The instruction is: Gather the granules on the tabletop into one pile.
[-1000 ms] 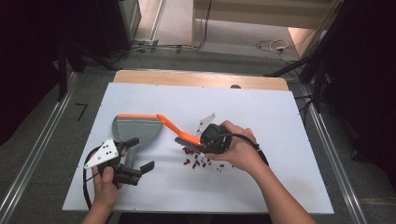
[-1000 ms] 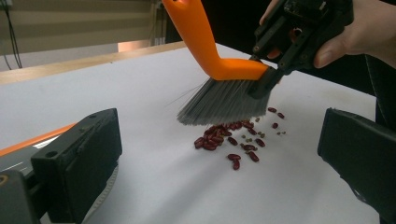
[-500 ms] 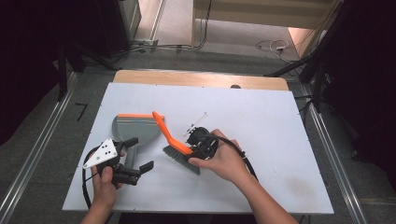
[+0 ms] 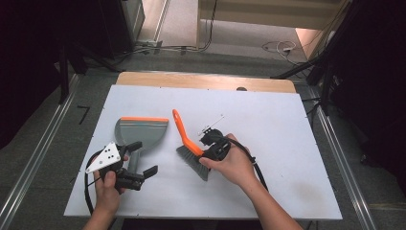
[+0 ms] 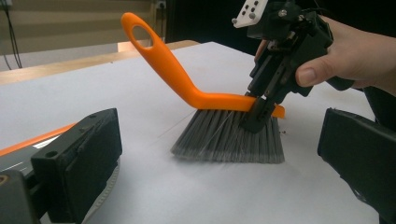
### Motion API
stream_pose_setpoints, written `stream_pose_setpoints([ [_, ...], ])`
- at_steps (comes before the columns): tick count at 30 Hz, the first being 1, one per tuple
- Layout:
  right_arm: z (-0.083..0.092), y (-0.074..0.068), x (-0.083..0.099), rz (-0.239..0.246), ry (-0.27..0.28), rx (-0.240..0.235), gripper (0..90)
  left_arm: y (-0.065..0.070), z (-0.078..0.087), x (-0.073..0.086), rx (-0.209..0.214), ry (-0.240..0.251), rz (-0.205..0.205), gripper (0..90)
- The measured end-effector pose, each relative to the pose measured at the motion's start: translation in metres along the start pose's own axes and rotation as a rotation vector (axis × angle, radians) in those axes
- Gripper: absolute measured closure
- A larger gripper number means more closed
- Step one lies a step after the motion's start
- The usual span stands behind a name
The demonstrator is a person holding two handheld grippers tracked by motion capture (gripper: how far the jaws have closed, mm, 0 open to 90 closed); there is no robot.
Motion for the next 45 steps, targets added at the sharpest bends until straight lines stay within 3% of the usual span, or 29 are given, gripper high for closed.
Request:
stream_pose_setpoints([
  [10,0.013,0.03,0.005,-0.071,0.018,0.029,68.3,0.001,-0.001,0.001,0.0,-0.005,0.002,0.2],
  [18,0.02,0.043,0.009,-0.11,0.025,0.039,68.3,0.001,-0.002,0.001,0.002,-0.007,0.002,0.2],
  [22,0.026,0.038,0.006,-0.097,0.05,0.032,68.3,0.0,-0.003,0.001,0.003,-0.01,0.0,0.3],
  [25,0.027,0.026,-0.001,-0.085,0.06,-0.008,68.3,0.001,-0.004,0.001,0.003,-0.012,0.0,0.3],
  [29,0.015,0.006,-0.015,-0.07,0.035,-0.042,68.3,0.001,-0.004,0.001,0.006,-0.013,-0.002,0.3],
  [33,-0.004,-0.002,-0.025,-0.073,-0.003,-0.05,68.3,0.001,-0.002,0.001,0.005,-0.009,-0.001,0.3],
  [37,-0.011,0.006,-0.029,-0.116,-0.017,-0.035,68.3,0.0,0.0,0.001,0.004,-0.005,0.002,0.3],
  [42,-0.009,0.023,-0.025,-0.198,-0.026,-0.073,68.3,-0.001,0.0,0.001,0.002,-0.004,0.002,0.3],
  [45,-0.004,0.031,-0.019,-0.232,-0.02,-0.071,68.3,0.0,0.0,0.001,0.003,-0.004,0.003,0.3],
])
Point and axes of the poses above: each handheld gripper's, and its own axes: z roughly backward along the jaws, x roughly out of its underside, y roughly to its right, the point moved 3 cm from there along -z, roughly forward along the jaws, and after that the axes turned 4 degrees about -z, right-handed, at the moved point
